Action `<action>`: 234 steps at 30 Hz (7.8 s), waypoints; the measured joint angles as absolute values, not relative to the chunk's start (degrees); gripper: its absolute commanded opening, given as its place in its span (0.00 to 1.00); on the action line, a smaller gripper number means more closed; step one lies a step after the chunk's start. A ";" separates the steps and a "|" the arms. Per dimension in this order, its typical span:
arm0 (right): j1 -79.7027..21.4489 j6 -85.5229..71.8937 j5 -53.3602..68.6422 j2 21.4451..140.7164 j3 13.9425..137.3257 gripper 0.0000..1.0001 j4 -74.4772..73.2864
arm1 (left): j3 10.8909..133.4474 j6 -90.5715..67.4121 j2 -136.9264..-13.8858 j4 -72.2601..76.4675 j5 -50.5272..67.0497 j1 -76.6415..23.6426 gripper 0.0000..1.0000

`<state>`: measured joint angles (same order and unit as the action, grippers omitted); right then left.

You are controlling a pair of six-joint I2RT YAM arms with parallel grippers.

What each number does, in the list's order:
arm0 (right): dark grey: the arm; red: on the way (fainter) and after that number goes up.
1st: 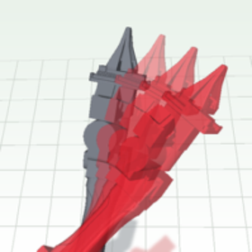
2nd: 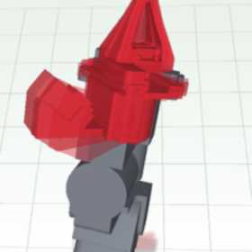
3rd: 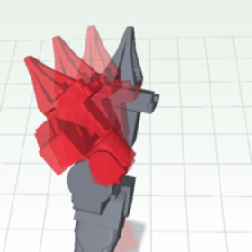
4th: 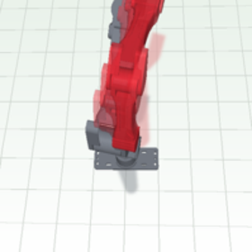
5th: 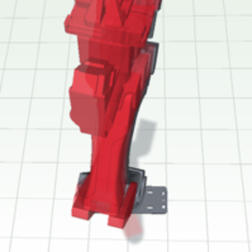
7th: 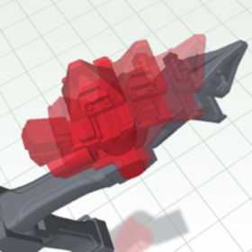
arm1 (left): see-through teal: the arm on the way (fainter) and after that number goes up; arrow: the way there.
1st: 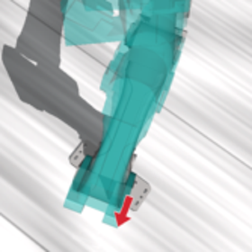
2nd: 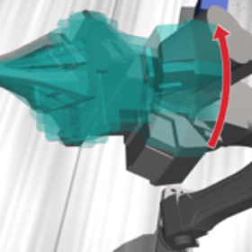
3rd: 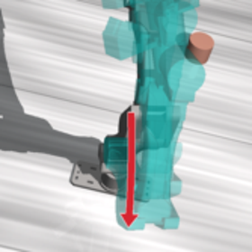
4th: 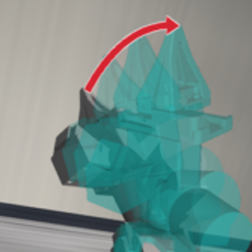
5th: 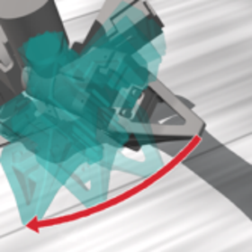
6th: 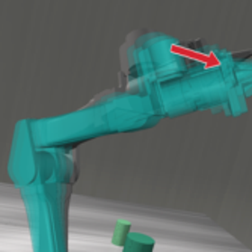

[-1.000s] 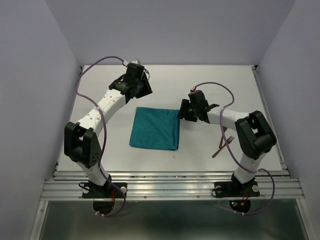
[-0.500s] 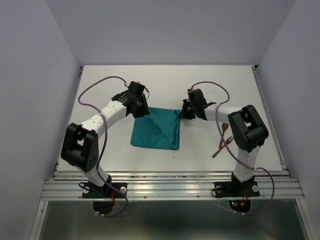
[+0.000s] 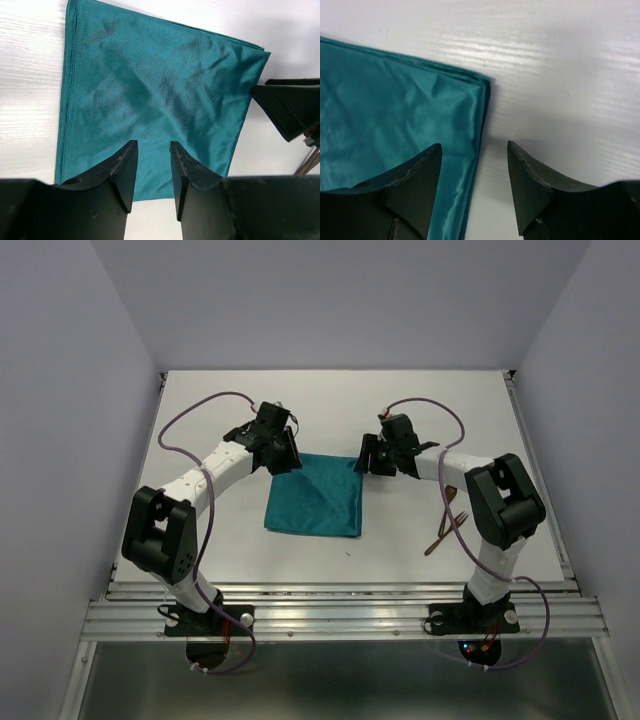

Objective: Fold the napkin into a case and place the utensils inside
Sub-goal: Smooth out the lower triangle-folded napkin at the center of the board, then move the lower triangle-folded napkin to the center of the board, then pick up the lower triangle-folded napkin from the center of the board.

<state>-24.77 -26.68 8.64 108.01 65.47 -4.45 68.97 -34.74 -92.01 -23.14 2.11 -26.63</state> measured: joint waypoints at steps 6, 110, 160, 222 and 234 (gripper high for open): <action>-25.10 -27.49 10.07 98.04 57.82 0.64 -5.63 | 68.97 -34.74 -92.01 -23.11 2.11 -26.65 0.43; -38.46 -28.97 -2.81 87.44 52.25 0.02 -14.70 | 69.28 -33.10 -97.19 -20.47 -1.74 -22.15 0.51; -56.95 -23.77 -22.06 133.99 114.28 0.68 -30.33 | 66.43 -35.18 -76.84 -31.44 1.13 5.34 0.78; -49.56 -25.21 9.80 117.67 81.58 0.01 -3.36 | 52.53 -42.74 -97.43 -8.58 27.88 -9.37 0.76; -49.56 -25.04 10.17 117.67 81.58 0.01 -3.36 | 52.56 -43.05 -99.94 -5.34 31.48 -10.57 0.63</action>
<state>-49.56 -25.04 10.17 117.67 81.58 -3.36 52.56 -43.05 -99.94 -5.34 31.48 -10.57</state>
